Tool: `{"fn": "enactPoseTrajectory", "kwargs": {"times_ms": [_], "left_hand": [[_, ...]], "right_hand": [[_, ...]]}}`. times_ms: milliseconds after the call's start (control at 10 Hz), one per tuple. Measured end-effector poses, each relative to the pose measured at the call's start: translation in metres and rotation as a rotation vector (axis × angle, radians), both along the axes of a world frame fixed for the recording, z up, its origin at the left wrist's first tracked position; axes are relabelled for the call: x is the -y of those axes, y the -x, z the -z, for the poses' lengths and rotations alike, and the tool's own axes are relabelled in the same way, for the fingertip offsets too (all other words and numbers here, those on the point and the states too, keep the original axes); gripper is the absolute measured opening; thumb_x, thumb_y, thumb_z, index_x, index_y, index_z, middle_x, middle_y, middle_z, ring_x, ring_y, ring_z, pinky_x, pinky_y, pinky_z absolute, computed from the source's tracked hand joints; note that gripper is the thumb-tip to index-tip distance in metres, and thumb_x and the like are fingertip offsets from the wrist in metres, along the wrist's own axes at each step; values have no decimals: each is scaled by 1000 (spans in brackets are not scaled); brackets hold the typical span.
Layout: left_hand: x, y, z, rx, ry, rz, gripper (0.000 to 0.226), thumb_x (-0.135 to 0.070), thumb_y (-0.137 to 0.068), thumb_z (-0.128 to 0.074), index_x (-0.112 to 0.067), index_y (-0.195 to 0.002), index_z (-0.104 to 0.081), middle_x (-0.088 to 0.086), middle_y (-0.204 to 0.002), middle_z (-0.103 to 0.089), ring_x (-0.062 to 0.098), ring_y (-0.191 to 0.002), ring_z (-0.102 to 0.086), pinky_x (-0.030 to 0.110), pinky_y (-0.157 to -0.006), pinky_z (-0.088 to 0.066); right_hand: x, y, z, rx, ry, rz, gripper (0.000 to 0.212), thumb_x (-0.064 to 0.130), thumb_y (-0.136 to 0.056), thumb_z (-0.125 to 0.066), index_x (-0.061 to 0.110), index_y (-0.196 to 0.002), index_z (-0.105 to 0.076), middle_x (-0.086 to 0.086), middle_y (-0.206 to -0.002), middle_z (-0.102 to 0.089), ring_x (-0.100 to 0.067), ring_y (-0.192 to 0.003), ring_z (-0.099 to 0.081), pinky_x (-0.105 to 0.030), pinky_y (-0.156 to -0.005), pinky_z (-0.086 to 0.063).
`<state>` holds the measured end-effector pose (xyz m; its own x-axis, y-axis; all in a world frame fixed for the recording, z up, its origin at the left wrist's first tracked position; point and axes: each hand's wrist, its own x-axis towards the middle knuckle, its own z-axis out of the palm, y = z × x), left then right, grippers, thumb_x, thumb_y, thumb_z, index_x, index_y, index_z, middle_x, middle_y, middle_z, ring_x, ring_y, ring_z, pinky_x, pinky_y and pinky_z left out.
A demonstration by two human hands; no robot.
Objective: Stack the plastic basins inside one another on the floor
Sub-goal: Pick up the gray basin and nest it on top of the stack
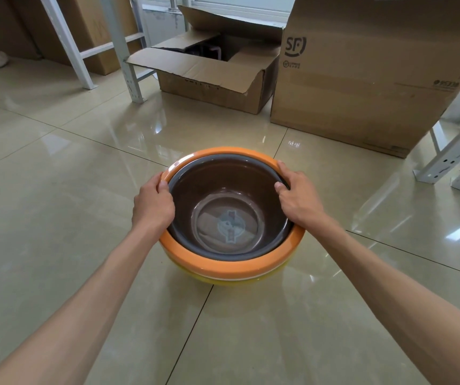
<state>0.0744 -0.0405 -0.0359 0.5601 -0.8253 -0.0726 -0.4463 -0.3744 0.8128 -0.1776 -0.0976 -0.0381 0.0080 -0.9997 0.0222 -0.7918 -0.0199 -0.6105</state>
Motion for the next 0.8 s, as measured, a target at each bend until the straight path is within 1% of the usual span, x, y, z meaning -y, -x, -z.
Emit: {"fn": "enactPoseTrajectory", "kwargs": {"times_ms": [100, 200, 300, 400, 500, 600, 700, 800], "left_hand": [[22, 5, 1, -10, 0, 10, 44, -33, -106, -32, -25, -142, -57, 9, -138, -64, 34, -127, -56, 51, -107, -46], [49, 15, 0, -12, -10, 20, 44, -31, -107, -34, -25, -145, -55, 10, -142, -61, 35, -131, -53, 45, -108, -42], [75, 24, 0, 30, -11, 44, 43, -29, -106, -34, -27, -141, -58, 11, -139, -63, 37, -128, -55, 42, -104, -42], [98, 30, 1, 42, -8, 51, 40, -28, -106, -34, -24, -133, -63, 11, -134, -65, 37, -123, -57, 39, -99, -43], [114, 32, 4, 40, 3, 61, 39, -27, -105, -35, -23, -130, -65, 11, -132, -66, 37, -120, -58, 39, -99, -45], [120, 31, 5, 39, 31, 58, 39, -27, -104, -36, -23, -128, -66, 10, -131, -66, 35, -120, -59, 40, -99, -45], [123, 31, 11, 13, 58, 61, 38, -27, -105, -37, -22, -127, -67, 4, -120, -66, 29, -110, -59, 34, -93, -44], [124, 24, 4, -125, 83, 71, 42, -30, -103, -41, -22, -136, -64, 0, -128, -67, 24, -119, -60, 30, -104, -45]], "right_hand": [[18, 8, 0, 11, -8, 28, 54, 25, -100, -47, 25, -153, -36, -16, -133, -55, -34, -123, -54, -44, -110, -41], [42, 17, 0, 21, -18, 41, 55, 27, -96, -47, 30, -150, -39, -15, -130, -60, -34, -119, -59, -45, -106, -46], [61, 24, -3, 34, -14, 42, 51, 22, -97, -48, 28, -147, -44, -14, -124, -66, -32, -114, -63, -44, -102, -49], [80, 29, -6, 32, -11, 71, 51, 18, -97, -49, 22, -148, -44, -11, -134, -63, -30, -123, -58, -38, -108, -44], [97, 33, -2, 42, 7, 75, 51, 17, -96, -51, 21, -147, -46, -6, -140, -61, -27, -131, -53, -34, -112, -39], [101, 36, -1, 61, 4, 90, 52, 18, -96, -52, 23, -148, -46, -4, -141, -60, -24, -131, -53, -28, -108, -38], [102, 35, 2, 53, 7, 106, 54, 20, -96, -52, 23, -149, -44, -6, -141, -60, -25, -131, -54, -28, -109, -38], [100, 32, -1, 60, 95, 161, 59, 28, -92, -50, 16, -150, -42, -13, -141, -59, -30, -128, -56, -35, -111, -42]]}}
